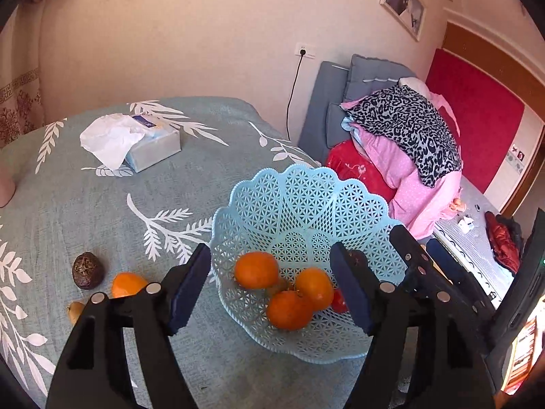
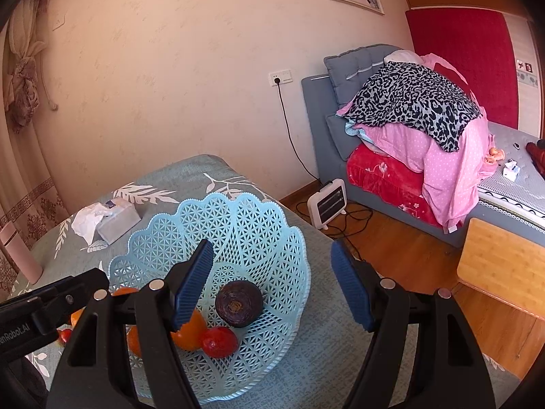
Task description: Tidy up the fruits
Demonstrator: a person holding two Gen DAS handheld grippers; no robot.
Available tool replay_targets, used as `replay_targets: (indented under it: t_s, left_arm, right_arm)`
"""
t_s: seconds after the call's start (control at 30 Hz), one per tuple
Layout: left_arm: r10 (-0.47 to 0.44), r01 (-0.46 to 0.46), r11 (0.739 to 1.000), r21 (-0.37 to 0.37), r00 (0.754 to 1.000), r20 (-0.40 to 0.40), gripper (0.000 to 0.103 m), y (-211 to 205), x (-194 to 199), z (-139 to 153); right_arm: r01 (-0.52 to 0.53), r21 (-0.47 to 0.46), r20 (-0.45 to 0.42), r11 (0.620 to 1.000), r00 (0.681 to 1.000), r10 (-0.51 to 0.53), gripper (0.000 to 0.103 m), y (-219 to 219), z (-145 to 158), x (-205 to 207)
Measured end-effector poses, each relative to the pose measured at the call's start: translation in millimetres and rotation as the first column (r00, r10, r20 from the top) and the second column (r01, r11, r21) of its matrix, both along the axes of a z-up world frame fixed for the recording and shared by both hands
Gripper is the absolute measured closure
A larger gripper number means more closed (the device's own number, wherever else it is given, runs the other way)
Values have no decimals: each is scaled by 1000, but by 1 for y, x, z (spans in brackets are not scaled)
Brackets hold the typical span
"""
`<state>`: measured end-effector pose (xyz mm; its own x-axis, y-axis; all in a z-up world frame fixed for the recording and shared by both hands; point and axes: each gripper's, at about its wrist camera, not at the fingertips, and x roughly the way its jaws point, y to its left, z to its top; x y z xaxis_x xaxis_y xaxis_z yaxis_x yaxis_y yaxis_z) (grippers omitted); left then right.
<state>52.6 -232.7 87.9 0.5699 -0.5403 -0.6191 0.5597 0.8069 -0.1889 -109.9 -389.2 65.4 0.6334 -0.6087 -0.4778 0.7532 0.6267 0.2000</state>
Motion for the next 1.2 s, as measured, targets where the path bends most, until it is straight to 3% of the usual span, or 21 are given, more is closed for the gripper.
replay_targets:
  t_s: [0.07,0.13,0.33,0.47,0.77,0.8,1.0,1.2]
  left_arm:
    - [27,-27,1000,-8,1000,1,26,11,4,4]
    - [75,-75,996,-38,997,7,14,27,7,9]
    - [238,-239,971,-7,969,63,12,71,15,21]
    - [292,-294,956,10,953,80,12,95,17,20]
    - [355,-356,934,30,935,12,12,129,25,-7]
    - [359,-359,933,36,933,3,13,132,26,-11]
    - [397,-391,917,77,915,-73,38,150,36,-36]
    - [402,-389,914,116,908,-117,43,160,33,-59]
  right_arm:
    - [-1,-2,-1,1000,1000,1,30,0,0,0]
    - [0,-8,-2,1000,1000,0,30,1,0,0]
    - [1,-24,-9,1000,1000,-1,30,3,1,1]
    - [0,-40,-14,999,1000,-1,29,6,1,3]
    - [-6,-76,-30,997,1000,4,24,12,2,5]
    - [-7,-78,-33,997,999,4,24,13,1,6]
    - [-10,-83,-45,996,999,6,24,15,1,9]
    - [-13,-84,-53,996,999,9,24,15,-1,9]
